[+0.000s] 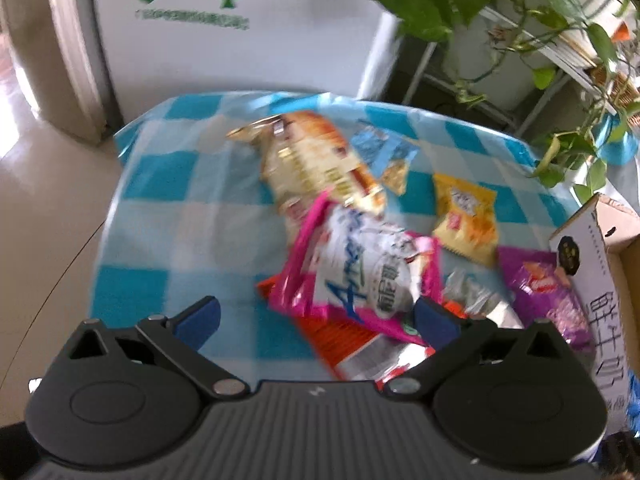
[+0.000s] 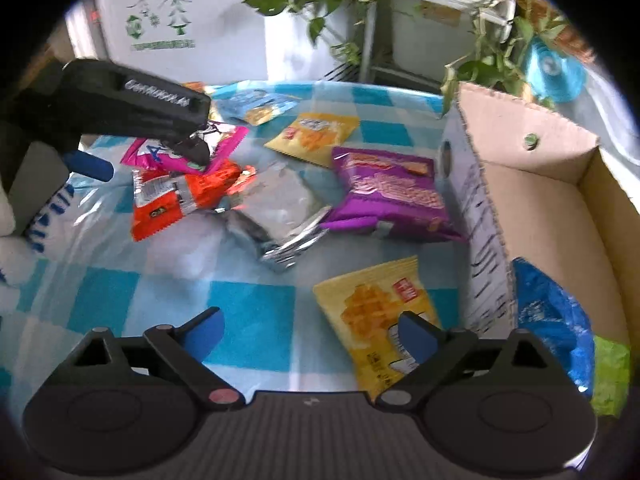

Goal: Organize snacks
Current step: 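Move left tool to pink America bag while right tool approaches yellow waffle bag, then close right gripper on yellow waffle bag while left gripper closes on pink America bag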

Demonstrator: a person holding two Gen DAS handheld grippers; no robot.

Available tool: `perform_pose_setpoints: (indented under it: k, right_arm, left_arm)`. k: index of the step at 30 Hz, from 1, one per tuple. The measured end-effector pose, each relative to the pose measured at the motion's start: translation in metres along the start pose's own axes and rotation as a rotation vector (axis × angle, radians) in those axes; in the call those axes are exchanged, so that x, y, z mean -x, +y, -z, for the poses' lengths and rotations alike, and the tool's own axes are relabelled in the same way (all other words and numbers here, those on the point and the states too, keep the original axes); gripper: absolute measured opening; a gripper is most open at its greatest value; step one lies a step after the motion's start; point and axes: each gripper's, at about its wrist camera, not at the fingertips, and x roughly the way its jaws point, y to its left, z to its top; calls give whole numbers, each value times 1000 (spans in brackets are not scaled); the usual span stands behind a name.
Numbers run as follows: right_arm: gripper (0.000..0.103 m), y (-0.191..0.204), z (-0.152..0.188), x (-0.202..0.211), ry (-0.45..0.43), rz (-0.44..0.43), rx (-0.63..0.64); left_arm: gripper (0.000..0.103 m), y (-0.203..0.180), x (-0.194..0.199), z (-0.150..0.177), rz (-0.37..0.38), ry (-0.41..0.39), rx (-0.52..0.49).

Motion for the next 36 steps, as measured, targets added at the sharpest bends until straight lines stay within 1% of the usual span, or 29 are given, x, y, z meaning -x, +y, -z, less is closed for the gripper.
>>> perform_pose_setpoints:
  k: [1,2,3,5,7,8,10,13,16,19,22,23,25,27,29,30,32,33,34,35,36]
  right_arm:
    - [98,-1,1,1,16,-45,-27]
    - [98,-1,3,3,13,-75,-48]
    - [98,0,4,5,16,-98,-44]
    - [97,1,6,12,14,-133,-23]
    - [96,-2,7,21,8,-180,-33]
    - [96,-4,7,26,-4,-180,-43]
    - [96,-8,7,32,-34,-141,-55]
    - [96,-14,9,32,-71,-42,-60]
    - [96,-10,9,20,-71,58,3]
    - [96,-8,6,9,-66,110,24]
    - [97,-4,2,-1,-70,165,45]
    - [100,-2,0,-4,-63,174,50]
    - [101,1,-3,-10,-51,194,43]
    - [101,3,-6,-15,-33,183,29]
    - [101,6,-7,-19,6,177,21]
    - [103,7,-6,-19,15,161,5]
    - [103,13,-3,-19,37,127,5]
    - [103,13,-1,-17,45,102,-1]
    - [103,11,0,-18,68,43,-43]
    - [103,10,2,-16,61,16,-70]
    - [103,11,3,-15,59,3,-60]
  left_arm:
    - [102,6,2,2,-6,12,8]
    - [102,12,4,3,-9,23,11]
    - [102,17,7,6,-5,32,9]
    - [102,28,11,9,2,34,12]
    - [102,37,15,11,10,28,34]
    - [102,39,16,12,18,22,42]
    - [102,41,18,12,30,15,40]
    - [102,40,21,13,54,2,38]
    - [102,38,24,13,97,6,50]
    - [102,33,27,14,126,0,44]
    - [102,30,30,14,128,-18,30]
    - [102,29,31,14,127,-22,24]
    - [102,29,33,13,130,-23,24]
    - [102,29,34,13,136,-24,30]
    - [102,30,35,13,137,-27,35]
    - [102,31,35,13,139,-27,37]
    - [102,33,37,12,145,-29,43]
    - [102,33,37,12,146,-30,45]
    - [102,34,38,12,147,-32,47]
    - [102,34,38,12,148,-33,47]
    - [102,35,39,12,148,-34,49]
